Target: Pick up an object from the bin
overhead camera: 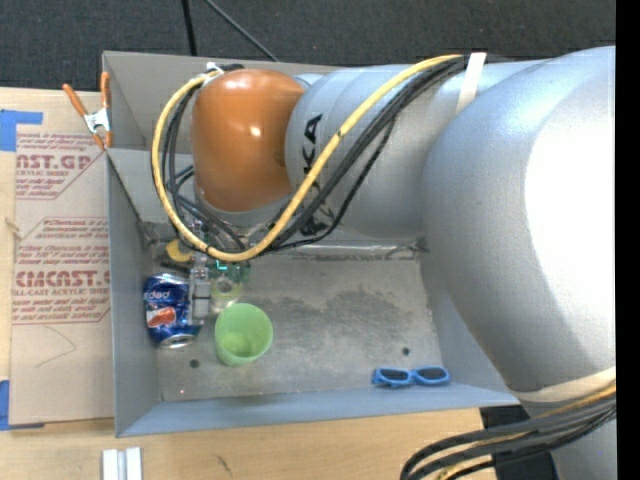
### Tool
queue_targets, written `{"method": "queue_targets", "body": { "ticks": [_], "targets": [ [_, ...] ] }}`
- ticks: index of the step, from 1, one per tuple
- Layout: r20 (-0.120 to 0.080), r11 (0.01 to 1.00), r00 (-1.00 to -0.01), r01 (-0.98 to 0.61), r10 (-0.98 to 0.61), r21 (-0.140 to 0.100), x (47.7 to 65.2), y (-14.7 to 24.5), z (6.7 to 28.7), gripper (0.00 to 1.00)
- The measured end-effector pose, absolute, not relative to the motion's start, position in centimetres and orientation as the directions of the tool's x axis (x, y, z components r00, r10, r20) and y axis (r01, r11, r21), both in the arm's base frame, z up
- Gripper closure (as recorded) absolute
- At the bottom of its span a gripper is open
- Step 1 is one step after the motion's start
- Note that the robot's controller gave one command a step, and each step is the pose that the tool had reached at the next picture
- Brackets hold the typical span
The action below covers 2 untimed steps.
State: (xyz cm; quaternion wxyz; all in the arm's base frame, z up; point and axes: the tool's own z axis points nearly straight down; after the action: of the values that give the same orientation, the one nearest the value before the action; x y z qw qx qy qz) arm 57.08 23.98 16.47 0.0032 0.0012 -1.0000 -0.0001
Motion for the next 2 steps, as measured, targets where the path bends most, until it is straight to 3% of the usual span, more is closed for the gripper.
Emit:
{"method": "queue_targets", "body": {
  "ticks": [1,2],
  "targets": [
    [-0.004,1.000,-1.000,-0.018,-0.018,0.003,55.74,23.95,8.81,0.00],
    [-0.006,1.000,-1.000,-0.016,-0.016,0.002,55.85,23.84,8.81,1.00]
  ]
}}
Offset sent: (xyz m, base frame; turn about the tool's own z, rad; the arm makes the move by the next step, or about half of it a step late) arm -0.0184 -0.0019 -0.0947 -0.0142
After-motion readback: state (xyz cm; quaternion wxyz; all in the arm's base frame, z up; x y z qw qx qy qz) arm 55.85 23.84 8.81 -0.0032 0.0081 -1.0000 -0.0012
